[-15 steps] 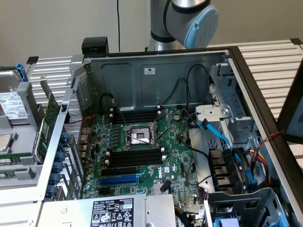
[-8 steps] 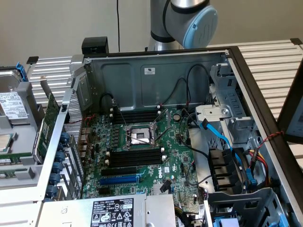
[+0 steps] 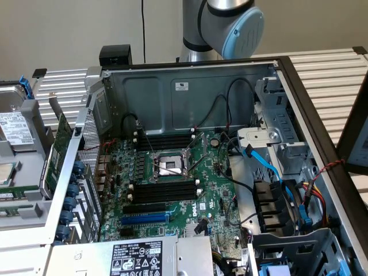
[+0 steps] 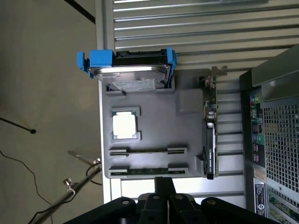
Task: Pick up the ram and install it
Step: 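Pick up the ram and move it above insertion slot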
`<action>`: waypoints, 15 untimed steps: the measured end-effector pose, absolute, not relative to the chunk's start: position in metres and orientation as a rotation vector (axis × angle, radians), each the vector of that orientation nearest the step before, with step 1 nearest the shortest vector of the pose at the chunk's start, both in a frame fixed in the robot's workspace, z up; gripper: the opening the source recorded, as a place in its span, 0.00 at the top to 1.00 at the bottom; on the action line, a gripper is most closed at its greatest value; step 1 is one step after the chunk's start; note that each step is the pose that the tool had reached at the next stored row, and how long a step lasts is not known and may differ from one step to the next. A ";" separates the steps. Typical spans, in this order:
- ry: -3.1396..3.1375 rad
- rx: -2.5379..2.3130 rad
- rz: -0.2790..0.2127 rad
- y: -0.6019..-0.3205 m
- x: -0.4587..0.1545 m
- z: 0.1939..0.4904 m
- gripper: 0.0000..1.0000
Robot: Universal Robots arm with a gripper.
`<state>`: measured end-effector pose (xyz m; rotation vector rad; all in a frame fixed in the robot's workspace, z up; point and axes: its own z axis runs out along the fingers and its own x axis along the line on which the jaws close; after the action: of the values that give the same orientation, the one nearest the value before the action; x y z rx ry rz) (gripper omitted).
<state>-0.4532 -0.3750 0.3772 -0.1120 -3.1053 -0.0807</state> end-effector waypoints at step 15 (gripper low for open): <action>-3.097 0.181 -0.075 -0.375 -0.454 0.376 0.89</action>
<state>-0.4537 -0.3750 0.3764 0.1813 -3.0974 -0.0755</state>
